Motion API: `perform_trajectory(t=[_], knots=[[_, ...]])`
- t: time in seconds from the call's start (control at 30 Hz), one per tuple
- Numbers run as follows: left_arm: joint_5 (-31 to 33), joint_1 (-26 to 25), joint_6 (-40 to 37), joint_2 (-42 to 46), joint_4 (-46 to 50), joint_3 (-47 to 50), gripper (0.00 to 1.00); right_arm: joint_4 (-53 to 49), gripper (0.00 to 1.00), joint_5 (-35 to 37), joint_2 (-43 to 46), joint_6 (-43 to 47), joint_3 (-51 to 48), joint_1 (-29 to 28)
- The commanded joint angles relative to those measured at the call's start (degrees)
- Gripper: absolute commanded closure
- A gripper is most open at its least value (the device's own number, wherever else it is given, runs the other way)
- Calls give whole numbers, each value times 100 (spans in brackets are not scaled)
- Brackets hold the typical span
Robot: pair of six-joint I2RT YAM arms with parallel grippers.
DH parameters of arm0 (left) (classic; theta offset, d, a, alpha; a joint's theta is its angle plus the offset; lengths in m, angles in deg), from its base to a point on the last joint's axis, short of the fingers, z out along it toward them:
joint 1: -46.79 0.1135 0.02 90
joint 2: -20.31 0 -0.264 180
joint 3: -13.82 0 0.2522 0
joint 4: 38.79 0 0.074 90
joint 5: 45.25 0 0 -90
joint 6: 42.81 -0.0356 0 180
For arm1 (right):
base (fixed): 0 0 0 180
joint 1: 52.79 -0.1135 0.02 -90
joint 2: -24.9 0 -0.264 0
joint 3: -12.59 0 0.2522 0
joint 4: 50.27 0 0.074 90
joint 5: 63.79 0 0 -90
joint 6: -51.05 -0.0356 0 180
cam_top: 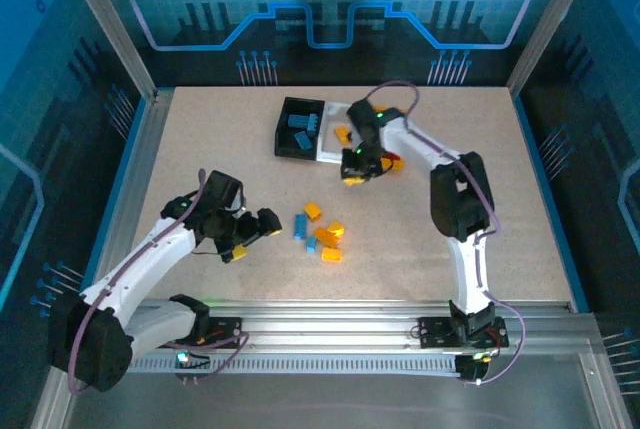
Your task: Sort the legos into containers by color
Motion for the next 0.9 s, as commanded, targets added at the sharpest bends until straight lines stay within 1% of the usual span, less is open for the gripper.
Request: perform_trajectory(t=[0.0, 0.07, 0.17, 0.33, 0.47, 0.53, 0.63, 0.67, 0.77, 0.87], knots=[[-205, 53, 38, 122, 17, 124, 1, 189, 83, -679, 287, -515, 411, 409], [-270, 55, 42, 148, 6, 149, 1, 225, 83, -802, 120, -665, 730, 586], [-371, 55, 96, 178, -3, 200, 1, 9, 84, -783, -421, -733, 1564, 700], [-515, 35, 103, 304, 85, 255, 1, -464, 83, -768, -1750, -885, 3391, 709], [-554, 33, 75, 392, 240, 338, 1, -563, 81, -836, -2530, -1145, 4368, 710], [-570, 31, 77, 419, 295, 379, 1, -479, 80, -910, -2752, -1272, 4578, 719], [-576, 31, 78, 430, 333, 398, 1, -326, 76, -962, -2857, -1403, 4566, 715], [-577, 30, 84, 427, 333, 393, 1, -300, 73, -977, -2874, -1414, 4568, 710], [-581, 35, 56, 367, 309, 369, 1, -298, 61, -994, -2856, -1403, 4549, 691], [-561, 27, -26, 204, 272, 288, 1, -309, 53, -976, -2750, -1347, 4421, 665]])
